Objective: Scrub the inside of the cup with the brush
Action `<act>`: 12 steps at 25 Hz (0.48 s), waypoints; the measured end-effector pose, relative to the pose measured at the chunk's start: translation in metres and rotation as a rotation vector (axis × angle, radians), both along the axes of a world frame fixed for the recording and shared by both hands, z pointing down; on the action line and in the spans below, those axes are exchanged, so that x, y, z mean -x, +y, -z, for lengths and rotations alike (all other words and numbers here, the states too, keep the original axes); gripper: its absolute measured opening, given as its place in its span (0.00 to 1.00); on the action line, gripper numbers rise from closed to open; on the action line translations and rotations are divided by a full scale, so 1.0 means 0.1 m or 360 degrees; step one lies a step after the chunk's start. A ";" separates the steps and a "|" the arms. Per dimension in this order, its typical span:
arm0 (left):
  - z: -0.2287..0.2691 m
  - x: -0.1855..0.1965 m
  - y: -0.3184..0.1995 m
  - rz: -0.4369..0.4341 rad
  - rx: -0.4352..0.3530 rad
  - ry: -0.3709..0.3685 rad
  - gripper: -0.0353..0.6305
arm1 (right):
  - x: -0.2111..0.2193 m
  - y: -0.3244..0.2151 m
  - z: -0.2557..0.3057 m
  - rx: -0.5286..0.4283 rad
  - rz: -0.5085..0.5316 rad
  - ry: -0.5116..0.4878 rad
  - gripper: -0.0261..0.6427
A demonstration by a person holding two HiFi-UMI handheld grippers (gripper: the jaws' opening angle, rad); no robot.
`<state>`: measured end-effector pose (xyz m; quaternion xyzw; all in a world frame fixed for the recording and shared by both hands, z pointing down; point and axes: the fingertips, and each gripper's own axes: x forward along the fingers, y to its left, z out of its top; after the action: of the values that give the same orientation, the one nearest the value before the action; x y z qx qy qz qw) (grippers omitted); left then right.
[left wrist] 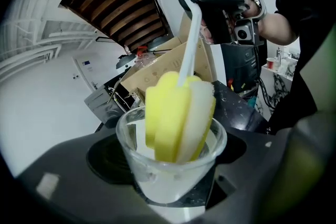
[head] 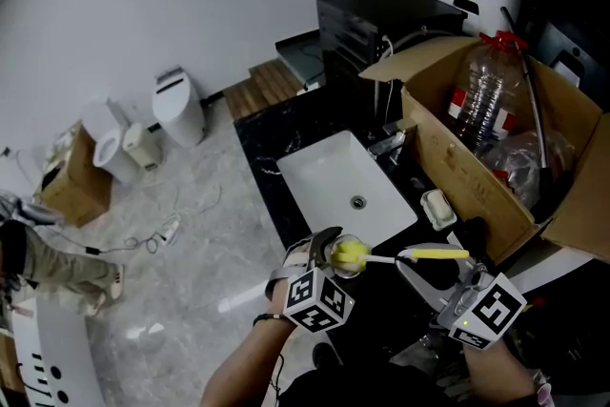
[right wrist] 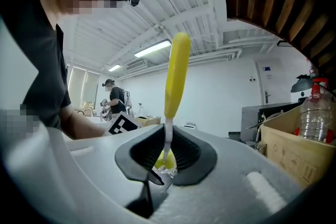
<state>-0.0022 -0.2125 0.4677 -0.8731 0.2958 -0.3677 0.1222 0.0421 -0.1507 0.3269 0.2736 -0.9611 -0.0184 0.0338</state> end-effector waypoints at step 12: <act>0.02 0.20 -0.19 0.0109 -0.0073 -0.0038 0.71 | -0.02 0.06 -0.22 0.0204 0.0010 -0.0001 0.10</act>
<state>-0.0220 -0.2314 0.4660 -0.8550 0.3323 -0.3754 0.1331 0.0439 -0.1443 0.3490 0.2679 -0.9611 0.0433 0.0509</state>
